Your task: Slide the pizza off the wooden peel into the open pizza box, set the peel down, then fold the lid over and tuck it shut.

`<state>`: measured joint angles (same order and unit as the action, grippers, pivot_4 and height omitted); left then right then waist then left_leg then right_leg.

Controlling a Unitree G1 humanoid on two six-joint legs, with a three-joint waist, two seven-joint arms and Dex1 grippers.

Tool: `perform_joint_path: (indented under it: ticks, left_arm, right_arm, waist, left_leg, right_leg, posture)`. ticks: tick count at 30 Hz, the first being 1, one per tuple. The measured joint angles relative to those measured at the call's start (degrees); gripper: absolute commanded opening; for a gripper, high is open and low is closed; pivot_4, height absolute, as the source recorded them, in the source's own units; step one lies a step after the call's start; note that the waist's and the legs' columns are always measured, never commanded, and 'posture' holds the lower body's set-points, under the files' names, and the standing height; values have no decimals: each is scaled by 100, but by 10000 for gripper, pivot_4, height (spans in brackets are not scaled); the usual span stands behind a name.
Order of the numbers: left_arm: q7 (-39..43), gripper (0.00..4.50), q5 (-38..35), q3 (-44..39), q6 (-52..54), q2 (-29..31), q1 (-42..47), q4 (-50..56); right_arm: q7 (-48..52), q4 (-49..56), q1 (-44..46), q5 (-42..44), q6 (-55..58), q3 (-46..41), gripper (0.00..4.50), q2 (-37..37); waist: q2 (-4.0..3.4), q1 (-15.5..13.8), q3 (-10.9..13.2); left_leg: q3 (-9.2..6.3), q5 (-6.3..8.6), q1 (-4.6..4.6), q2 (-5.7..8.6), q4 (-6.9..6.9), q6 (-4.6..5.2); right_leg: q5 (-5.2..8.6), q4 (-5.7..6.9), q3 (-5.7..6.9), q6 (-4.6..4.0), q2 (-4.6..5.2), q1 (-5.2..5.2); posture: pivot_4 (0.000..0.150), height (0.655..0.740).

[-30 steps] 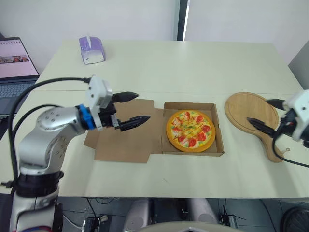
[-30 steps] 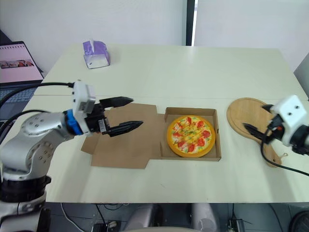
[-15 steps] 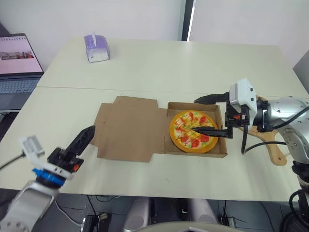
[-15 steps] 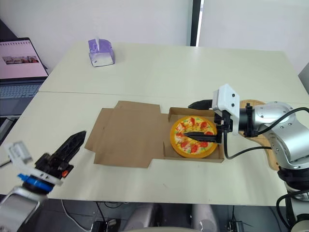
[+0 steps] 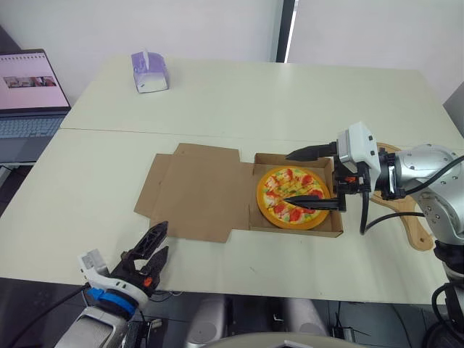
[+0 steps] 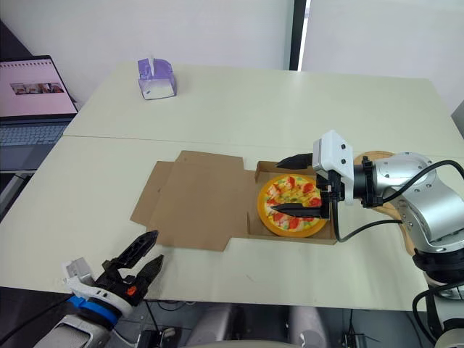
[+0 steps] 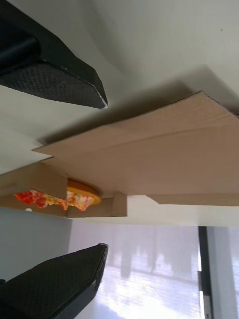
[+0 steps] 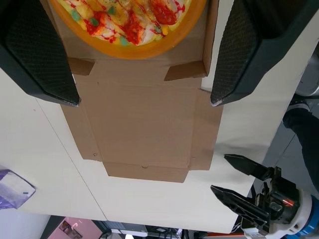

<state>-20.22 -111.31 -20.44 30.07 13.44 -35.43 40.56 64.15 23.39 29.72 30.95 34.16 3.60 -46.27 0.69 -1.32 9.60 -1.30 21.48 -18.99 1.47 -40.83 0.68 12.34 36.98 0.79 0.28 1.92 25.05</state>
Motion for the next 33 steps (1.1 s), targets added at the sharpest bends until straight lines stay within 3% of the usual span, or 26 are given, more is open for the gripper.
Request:
perform_joint_path:
  ticks: [3, 6, 18, 33]
  left_arm:
    - [-237, 45000, 269, 284, -380, -96, 218, -69]
    - [-330, 38850, 504, 398, -722, -231, 425, -112]
    - [176, 262, 621, 460, -891, -231, 357, -513]
    - [451, 92, 786, 448, -815, -185, 494, -765]
  right_arm:
    - [-2, 28, 8, -4, 8, 0, 44727, -28]
    - [-4, 28, 13, -10, 22, 0, 45000, -41]
    - [-1, 28, 118, -15, 53, 3, 45000, -50]
    - [-42, 52, 101, -11, 63, 2, 45000, -48]
  waist:
    - [-25, 1, -4]
    - [-41, 27, -7]
    - [-41, 51, -6]
    - [-44, 45, -4]
  left_leg:
    - [8, 0, 0, 4, 9, 1]
    - [16, 7, -2, 8, 18, 13]
    - [16, 9, -2, 7, 31, 16]
    - [10, 8, -3, 5, 36, 15]
  right_leg:
    - [-1, -10, -7, 1, 0, 2]
    - [-1, -16, -13, 3, 1, 10]
    - [4, -22, -12, 6, 1, 14]
    - [5, -20, -7, 4, 1, 17]
  posture:
    - [1500, 7251]
    - [1500, 7251]
    - [1500, 7251]
    - [1500, 7251]
